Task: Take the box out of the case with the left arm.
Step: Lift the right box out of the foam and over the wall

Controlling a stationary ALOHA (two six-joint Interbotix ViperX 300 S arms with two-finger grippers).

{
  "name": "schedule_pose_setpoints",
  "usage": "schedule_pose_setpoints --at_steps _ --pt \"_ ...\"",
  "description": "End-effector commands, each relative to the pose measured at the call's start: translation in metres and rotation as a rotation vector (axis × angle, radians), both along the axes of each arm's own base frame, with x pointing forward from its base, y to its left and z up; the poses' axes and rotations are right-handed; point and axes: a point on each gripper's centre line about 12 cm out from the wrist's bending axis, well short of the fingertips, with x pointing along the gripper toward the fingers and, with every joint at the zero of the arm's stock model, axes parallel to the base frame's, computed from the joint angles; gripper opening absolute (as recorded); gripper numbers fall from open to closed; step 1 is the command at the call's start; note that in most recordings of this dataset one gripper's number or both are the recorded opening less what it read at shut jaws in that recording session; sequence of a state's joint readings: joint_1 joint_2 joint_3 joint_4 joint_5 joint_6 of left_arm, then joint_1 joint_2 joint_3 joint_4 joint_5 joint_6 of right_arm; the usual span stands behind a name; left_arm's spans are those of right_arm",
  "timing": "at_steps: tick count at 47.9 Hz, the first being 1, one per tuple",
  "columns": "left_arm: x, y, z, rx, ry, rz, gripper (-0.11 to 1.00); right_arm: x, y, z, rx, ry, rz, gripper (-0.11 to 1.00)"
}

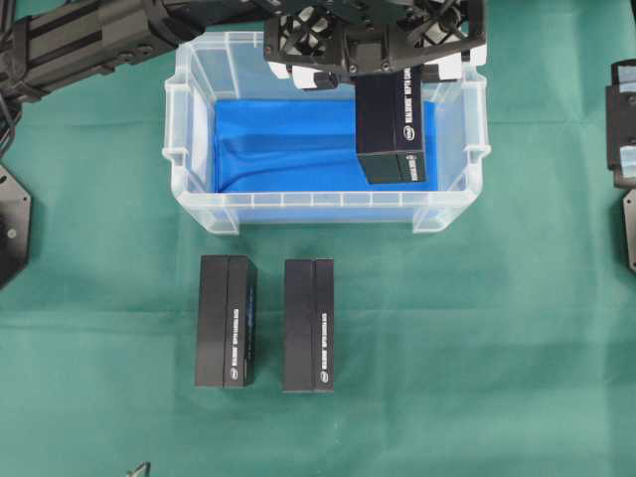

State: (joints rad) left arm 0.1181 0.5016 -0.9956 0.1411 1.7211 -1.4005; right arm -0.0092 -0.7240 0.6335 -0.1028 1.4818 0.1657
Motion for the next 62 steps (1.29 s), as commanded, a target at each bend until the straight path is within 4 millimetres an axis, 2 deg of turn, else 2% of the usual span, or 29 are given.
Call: schedule_pose_setpoints --at_steps 1,29,44,52,62 --pt "-0.009 -0.002 0.024 0.011 -0.062 0.0 0.62 0.002 0.0 0.003 -0.001 -0.012 -0.003 0.02" --pt "-0.009 -0.004 0.024 0.011 -0.062 -0.005 0.62 0.002 0.0 0.003 -0.001 -0.013 -0.004 0.02" --pt "-0.008 -0.013 0.024 0.008 -0.067 -0.016 0.62 0.002 0.0 0.004 -0.001 -0.016 -0.004 0.02" --pt "-0.007 -0.029 0.027 0.002 -0.077 -0.033 0.62 0.001 0.0 0.004 -0.001 -0.016 -0.004 0.02" --pt "-0.006 -0.061 0.031 -0.015 -0.098 -0.042 0.62 0.002 0.0 0.003 -0.001 -0.014 -0.004 0.02"
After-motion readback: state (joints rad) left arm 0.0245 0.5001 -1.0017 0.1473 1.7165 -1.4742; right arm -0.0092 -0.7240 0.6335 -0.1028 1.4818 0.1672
